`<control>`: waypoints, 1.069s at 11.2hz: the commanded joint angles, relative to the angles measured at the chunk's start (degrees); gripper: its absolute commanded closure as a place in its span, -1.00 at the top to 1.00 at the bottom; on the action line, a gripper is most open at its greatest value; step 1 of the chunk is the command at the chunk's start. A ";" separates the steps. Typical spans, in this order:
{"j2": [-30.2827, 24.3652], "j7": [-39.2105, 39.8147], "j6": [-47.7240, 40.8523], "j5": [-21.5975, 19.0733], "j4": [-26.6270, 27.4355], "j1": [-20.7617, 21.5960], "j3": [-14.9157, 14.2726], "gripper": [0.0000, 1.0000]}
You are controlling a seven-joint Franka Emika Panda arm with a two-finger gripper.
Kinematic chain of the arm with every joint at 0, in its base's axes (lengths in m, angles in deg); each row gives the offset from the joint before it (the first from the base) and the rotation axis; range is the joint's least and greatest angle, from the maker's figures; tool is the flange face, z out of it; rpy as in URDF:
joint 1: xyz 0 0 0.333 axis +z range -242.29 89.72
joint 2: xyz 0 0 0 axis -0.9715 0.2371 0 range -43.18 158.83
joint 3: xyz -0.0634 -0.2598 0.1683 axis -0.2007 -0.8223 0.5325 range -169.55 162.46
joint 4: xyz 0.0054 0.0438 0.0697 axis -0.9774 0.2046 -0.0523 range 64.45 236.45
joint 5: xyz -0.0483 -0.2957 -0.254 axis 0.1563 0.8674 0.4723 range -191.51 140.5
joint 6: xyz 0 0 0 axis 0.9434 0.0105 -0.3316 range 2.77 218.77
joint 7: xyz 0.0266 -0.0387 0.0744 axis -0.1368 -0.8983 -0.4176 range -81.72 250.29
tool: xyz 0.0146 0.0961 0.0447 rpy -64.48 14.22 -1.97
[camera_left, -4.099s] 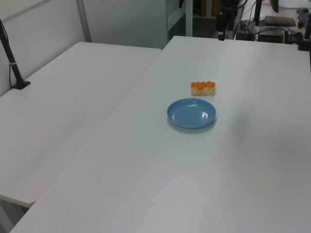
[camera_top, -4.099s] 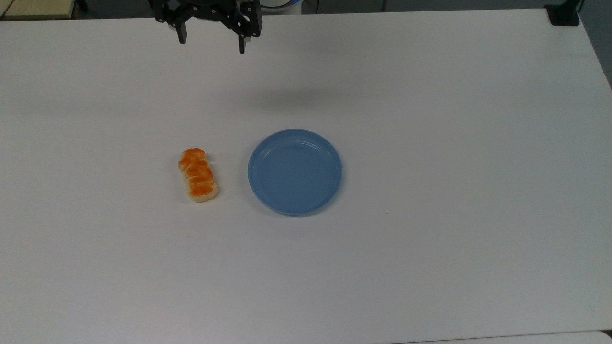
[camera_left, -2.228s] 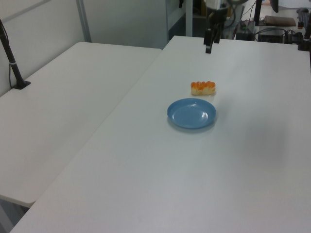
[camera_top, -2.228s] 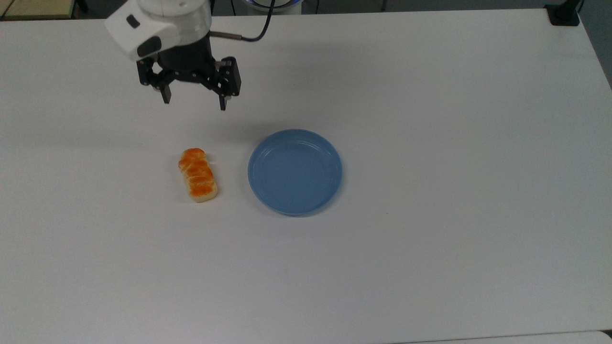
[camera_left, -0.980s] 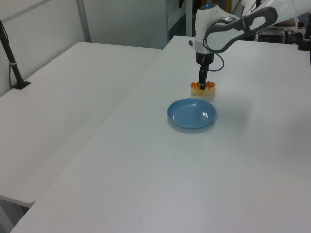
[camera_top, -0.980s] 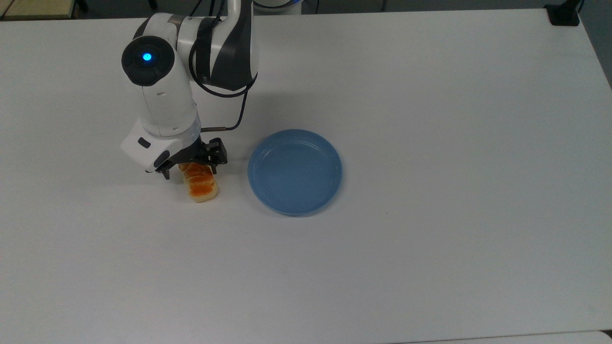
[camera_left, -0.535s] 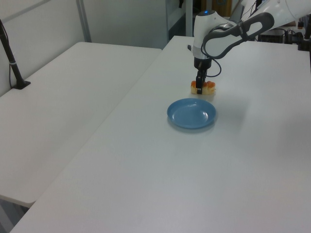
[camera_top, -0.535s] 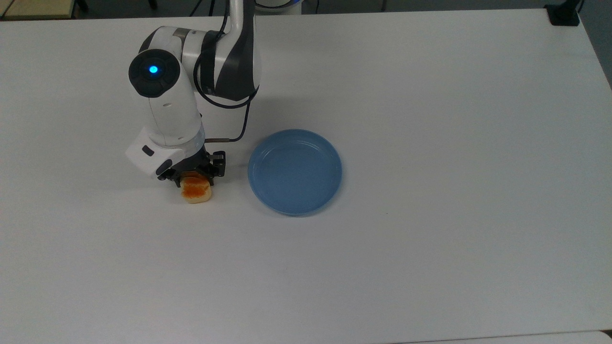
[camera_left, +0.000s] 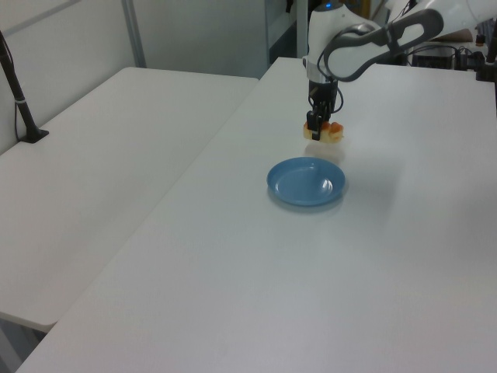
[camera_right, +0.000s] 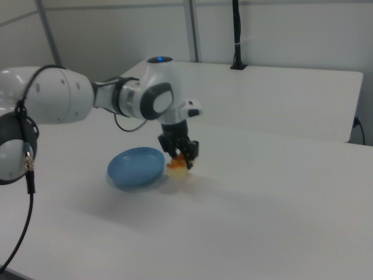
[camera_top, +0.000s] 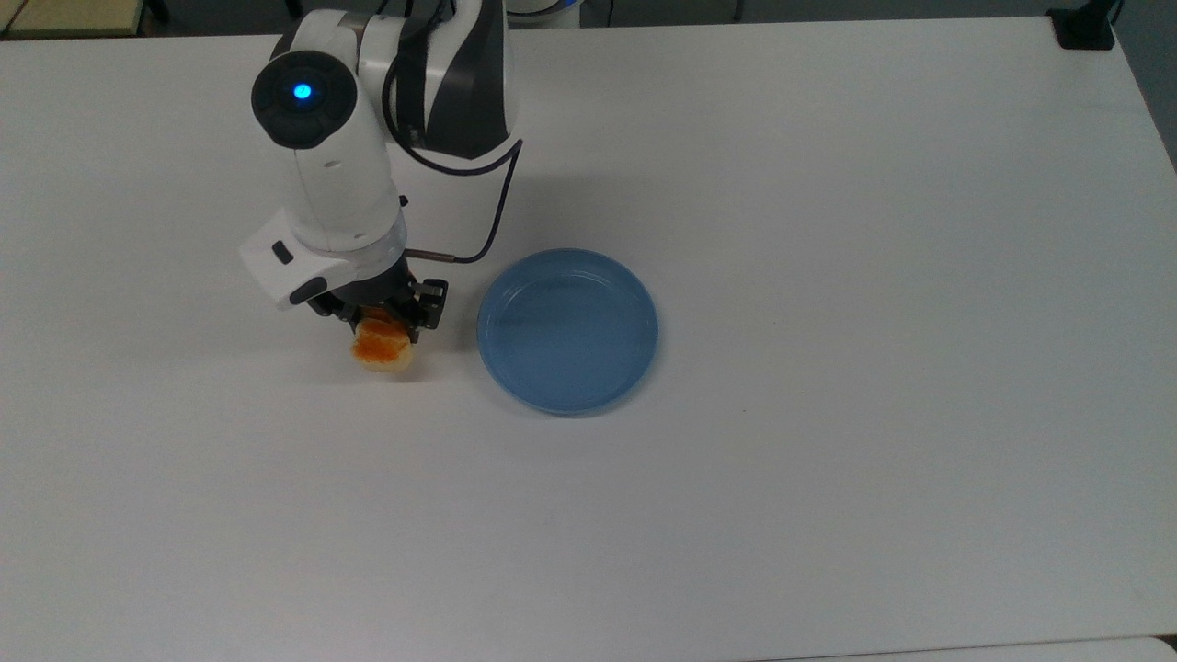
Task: Put the bread on a plate
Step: 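Carry the bread roll over the blue plate and lower it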
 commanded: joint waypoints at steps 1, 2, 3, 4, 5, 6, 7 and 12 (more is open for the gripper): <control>-4.52 -6.85 -4.24 -0.43 2.45 6.30 0.28 0.16; -4.18 -9.22 -4.15 -0.43 2.45 8.23 0.72 0.16; -3.65 -11.07 -3.80 -0.43 2.45 10.08 0.72 0.16; -2.77 -12.66 -3.45 -0.52 2.45 11.05 0.72 0.18; -2.24 -13.28 -3.01 -0.78 2.45 11.85 0.72 0.21; -1.89 -13.55 -2.40 -1.05 2.62 12.81 0.72 0.21; -1.10 -13.47 -2.04 -1.05 2.71 13.17 0.72 0.20; 0.22 -13.47 2.00 -1.05 2.71 14.84 0.72 0.34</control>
